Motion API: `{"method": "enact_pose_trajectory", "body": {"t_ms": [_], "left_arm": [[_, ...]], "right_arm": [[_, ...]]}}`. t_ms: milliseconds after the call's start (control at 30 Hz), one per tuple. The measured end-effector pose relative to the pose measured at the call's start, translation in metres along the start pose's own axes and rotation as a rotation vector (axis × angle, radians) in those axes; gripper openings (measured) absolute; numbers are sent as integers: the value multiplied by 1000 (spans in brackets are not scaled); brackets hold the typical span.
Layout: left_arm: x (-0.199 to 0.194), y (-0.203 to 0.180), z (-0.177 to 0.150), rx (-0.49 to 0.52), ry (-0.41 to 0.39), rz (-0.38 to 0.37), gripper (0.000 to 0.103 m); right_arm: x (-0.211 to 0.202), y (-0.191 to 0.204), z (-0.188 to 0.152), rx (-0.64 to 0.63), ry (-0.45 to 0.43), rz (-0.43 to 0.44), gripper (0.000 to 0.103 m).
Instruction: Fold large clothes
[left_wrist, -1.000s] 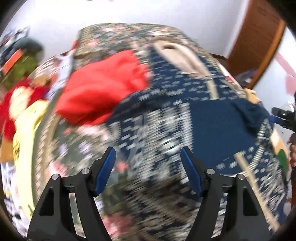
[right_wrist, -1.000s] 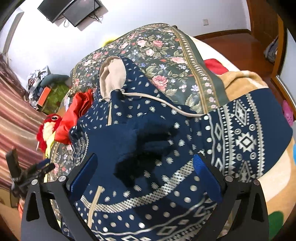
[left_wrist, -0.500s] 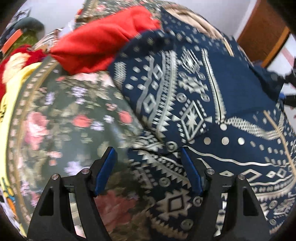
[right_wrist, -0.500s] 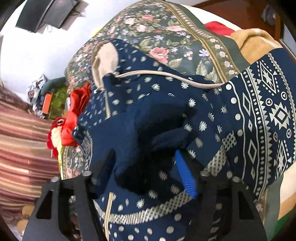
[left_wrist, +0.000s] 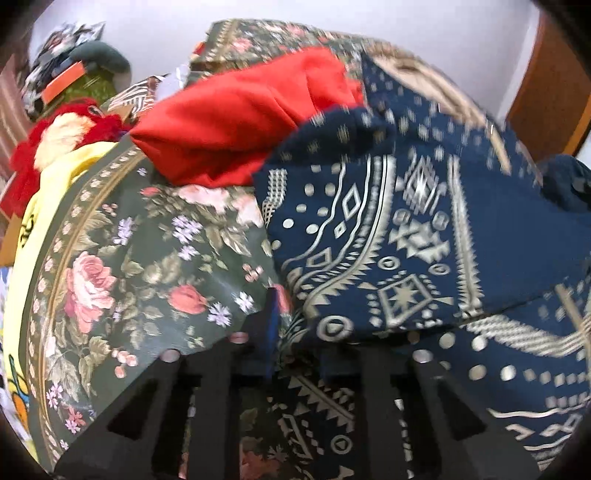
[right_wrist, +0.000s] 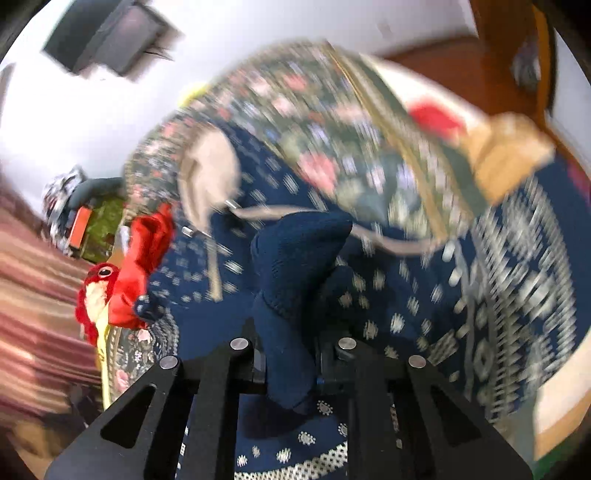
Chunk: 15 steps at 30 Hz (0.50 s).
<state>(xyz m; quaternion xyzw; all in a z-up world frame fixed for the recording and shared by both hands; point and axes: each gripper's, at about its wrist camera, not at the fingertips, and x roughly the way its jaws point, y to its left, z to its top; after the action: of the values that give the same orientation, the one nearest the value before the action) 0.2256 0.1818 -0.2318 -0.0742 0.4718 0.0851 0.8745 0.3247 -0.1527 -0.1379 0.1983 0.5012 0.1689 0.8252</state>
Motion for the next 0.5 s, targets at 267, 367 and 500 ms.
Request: {"method": "enact_pose_trajectory", "body": {"t_ms": [267, 367, 500], "left_arm": [[-52, 20, 15, -56, -135, -11, 13], [-48, 22, 10, -58, -110, -1, 14], [-28, 15, -2, -53, -55, 15, 17]], "right_arm": [[-52, 13, -6, -110, -100, 85, 13], [-35, 6, -12, -95, -67, 28, 14], [-9, -16, -21, -51, 1, -54, 15]]}}
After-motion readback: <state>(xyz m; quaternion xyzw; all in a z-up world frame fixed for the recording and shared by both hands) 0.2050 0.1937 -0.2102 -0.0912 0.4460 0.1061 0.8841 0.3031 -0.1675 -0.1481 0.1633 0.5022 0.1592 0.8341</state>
